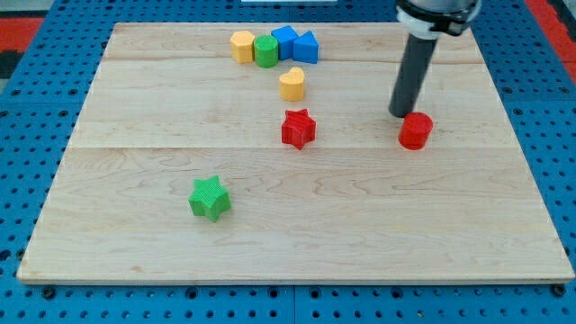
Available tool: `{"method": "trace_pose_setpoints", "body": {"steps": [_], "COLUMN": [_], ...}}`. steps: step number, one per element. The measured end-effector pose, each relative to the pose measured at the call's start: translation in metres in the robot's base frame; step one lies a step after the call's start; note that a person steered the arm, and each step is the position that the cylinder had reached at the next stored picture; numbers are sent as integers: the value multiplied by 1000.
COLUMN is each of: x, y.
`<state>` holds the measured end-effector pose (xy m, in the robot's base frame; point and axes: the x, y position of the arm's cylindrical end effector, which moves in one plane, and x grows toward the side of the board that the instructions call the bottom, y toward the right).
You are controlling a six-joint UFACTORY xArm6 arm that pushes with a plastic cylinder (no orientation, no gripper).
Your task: Place the red star diagonally between the red circle and yellow heart
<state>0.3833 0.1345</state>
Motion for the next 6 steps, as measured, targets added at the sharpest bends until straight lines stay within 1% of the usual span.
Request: {"method": "trace_pose_setpoints", "body": {"steps": [1,2,3,4,5,6], "x": [0,-9,3,46,37,0], "y": [-65,-121,-170,-184,-125,-108]}}
